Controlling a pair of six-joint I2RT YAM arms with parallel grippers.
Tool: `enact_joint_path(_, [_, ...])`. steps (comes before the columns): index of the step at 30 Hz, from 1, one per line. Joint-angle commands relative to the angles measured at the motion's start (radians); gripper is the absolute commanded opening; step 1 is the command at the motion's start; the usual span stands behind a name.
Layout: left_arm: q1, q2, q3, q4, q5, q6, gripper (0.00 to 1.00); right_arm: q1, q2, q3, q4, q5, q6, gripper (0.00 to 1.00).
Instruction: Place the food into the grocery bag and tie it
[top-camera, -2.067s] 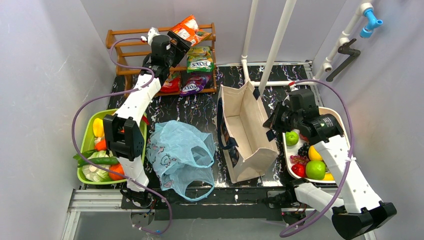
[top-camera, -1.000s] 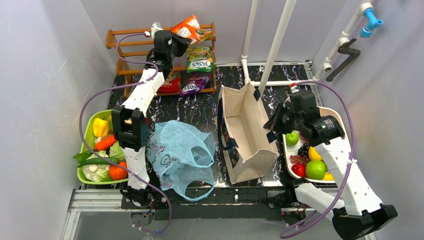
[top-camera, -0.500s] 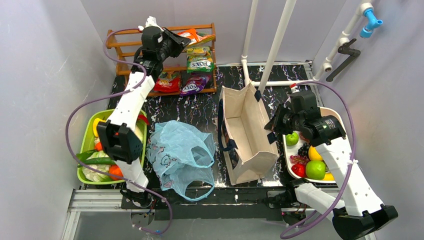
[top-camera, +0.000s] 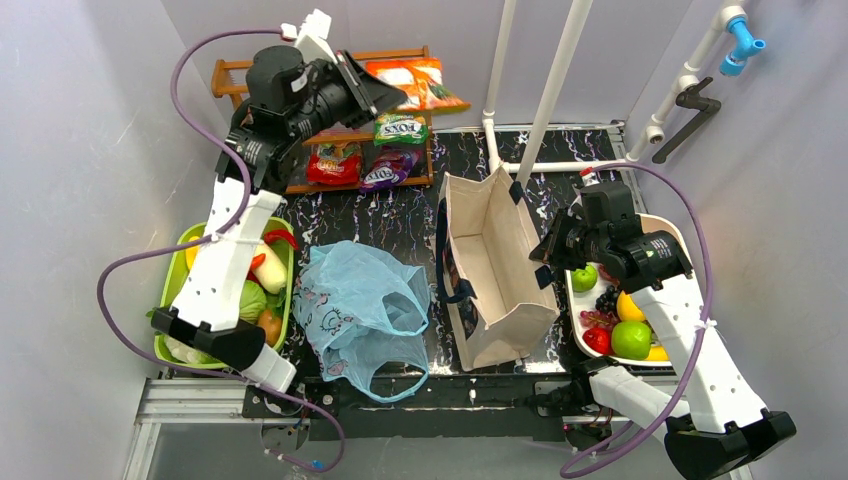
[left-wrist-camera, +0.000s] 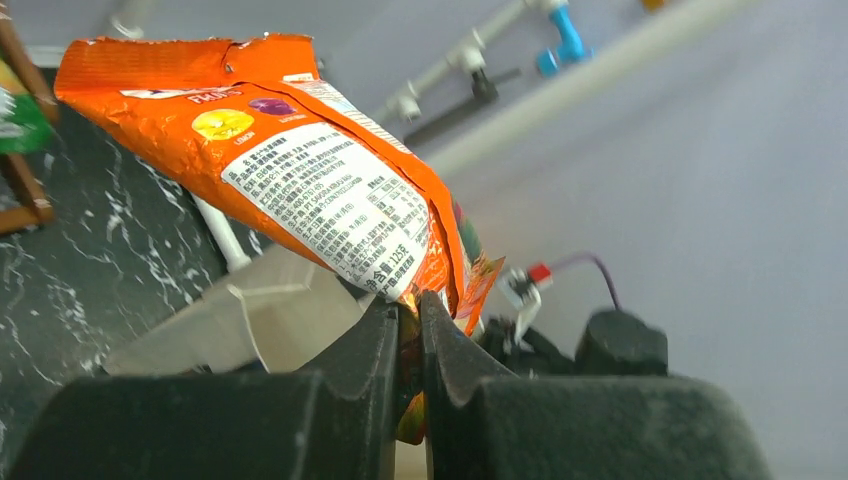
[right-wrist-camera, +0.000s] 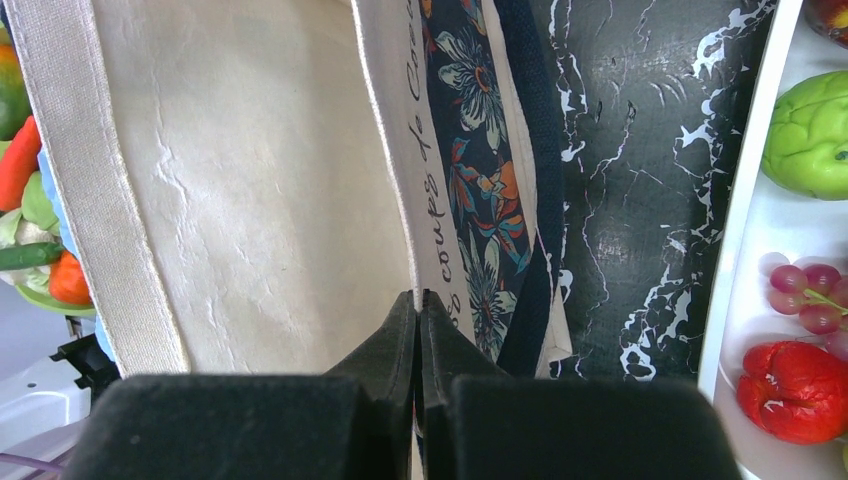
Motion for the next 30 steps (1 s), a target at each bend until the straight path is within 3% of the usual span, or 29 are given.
enact_joint_path(1, [-0.095,-0.073,0.031,-0.102,0.07,0.096,0.0,-0.004,-0.018,0.039,-0.015,-0.01,-0.019,0.01])
enact_joint_path(11, [-0.318,-0.063,0.016,-0.209,0.047,0.152,0.0,-0.001,-0.03,0.066,-0.039,-0.032,-0.015,0.01])
enact_joint_path(16, [-0.401,-0.101,-0.094,-0.211,-0.035,0.16,0.0,-0.003,-0.035,0.077,-0.051,-0.039,-0.011,0.01])
enact_joint_path(30, [-0.532,-0.137,-0.238,-0.2,-0.256,0.178,0.0,-0.002,-0.041,0.054,-0.046,-0.058,0.001,0.01])
